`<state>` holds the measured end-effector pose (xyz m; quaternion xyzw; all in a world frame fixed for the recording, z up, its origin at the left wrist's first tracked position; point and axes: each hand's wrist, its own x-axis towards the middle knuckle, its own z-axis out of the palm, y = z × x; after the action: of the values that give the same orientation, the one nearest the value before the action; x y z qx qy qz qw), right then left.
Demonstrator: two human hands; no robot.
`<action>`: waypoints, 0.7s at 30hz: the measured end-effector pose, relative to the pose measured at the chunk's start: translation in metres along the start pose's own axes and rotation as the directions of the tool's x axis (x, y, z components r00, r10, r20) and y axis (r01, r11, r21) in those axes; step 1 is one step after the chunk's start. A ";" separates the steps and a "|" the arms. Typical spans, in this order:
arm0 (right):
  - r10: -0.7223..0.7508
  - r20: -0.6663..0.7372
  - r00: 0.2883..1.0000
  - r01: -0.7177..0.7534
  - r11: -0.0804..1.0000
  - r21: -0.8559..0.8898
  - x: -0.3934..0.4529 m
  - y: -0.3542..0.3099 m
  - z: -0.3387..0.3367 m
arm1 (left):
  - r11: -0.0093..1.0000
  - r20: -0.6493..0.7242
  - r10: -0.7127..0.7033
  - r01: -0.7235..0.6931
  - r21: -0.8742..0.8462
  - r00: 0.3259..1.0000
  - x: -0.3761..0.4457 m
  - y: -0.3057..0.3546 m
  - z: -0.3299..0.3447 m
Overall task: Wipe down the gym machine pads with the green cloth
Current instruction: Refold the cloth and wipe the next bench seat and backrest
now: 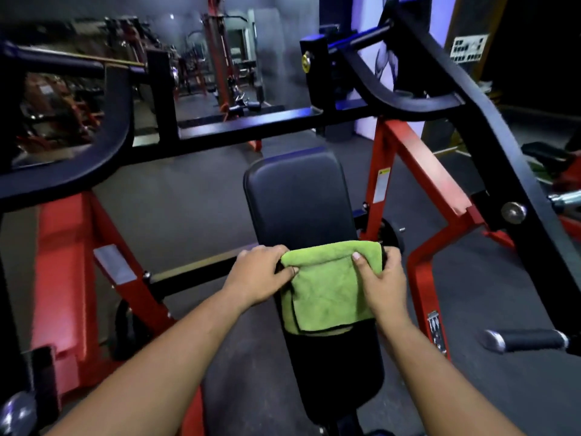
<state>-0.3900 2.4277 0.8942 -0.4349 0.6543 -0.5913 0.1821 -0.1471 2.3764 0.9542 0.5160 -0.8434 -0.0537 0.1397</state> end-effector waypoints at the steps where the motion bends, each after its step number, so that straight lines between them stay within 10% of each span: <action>1: -0.030 -0.004 1.000 0.030 0.999 -0.037 0.015 -0.008 0.007 | 0.996 -0.050 0.022 -0.018 0.082 0.998 0.011 -0.001 -0.006; 16: -0.250 0.104 0.963 0.262 0.768 -0.585 0.101 -0.060 0.170 | 0.924 -0.367 0.011 0.131 0.359 0.930 0.174 -0.045 -0.044; 21: -0.004 -0.279 0.960 -0.068 0.967 -0.248 0.140 -0.028 0.112 | 0.950 -0.487 0.106 0.057 0.308 0.867 0.191 -0.064 -0.019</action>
<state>-0.3734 2.2512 0.9322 -0.3568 0.7507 -0.5545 0.0408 -0.1692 2.1787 0.9916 0.5167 -0.7832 0.2169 0.2694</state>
